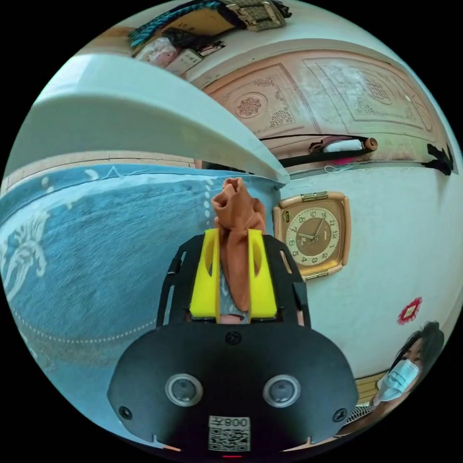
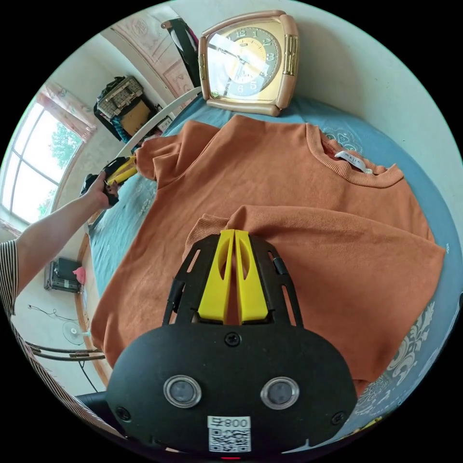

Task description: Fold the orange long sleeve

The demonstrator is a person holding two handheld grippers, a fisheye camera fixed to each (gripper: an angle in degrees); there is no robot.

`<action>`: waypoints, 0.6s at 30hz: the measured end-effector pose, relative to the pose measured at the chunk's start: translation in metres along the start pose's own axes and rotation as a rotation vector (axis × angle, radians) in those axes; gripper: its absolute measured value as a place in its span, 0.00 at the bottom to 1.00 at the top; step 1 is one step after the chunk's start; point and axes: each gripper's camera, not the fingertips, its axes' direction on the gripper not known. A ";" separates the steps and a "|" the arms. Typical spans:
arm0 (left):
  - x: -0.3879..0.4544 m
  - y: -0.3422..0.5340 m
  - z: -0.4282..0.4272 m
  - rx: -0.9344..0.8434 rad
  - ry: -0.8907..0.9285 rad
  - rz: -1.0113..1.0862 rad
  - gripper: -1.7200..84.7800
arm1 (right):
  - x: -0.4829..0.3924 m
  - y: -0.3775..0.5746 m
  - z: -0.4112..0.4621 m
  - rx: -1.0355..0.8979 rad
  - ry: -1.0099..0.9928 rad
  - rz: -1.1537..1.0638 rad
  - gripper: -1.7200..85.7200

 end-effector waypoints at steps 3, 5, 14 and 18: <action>0.014 -0.011 -0.008 -0.010 -0.003 0.049 0.08 | 0.008 -0.002 0.009 -0.011 0.000 0.010 0.02; 0.026 -0.016 -0.013 -0.030 0.028 0.098 0.07 | 0.018 -0.002 0.012 -0.013 -0.028 0.030 0.02; 0.150 0.025 0.012 -0.339 0.360 0.485 0.06 | 0.097 0.033 -0.025 0.121 -0.274 0.230 0.03; 0.187 0.083 0.041 -0.526 0.363 0.658 0.05 | 0.139 0.042 -0.026 0.226 -0.614 0.285 0.06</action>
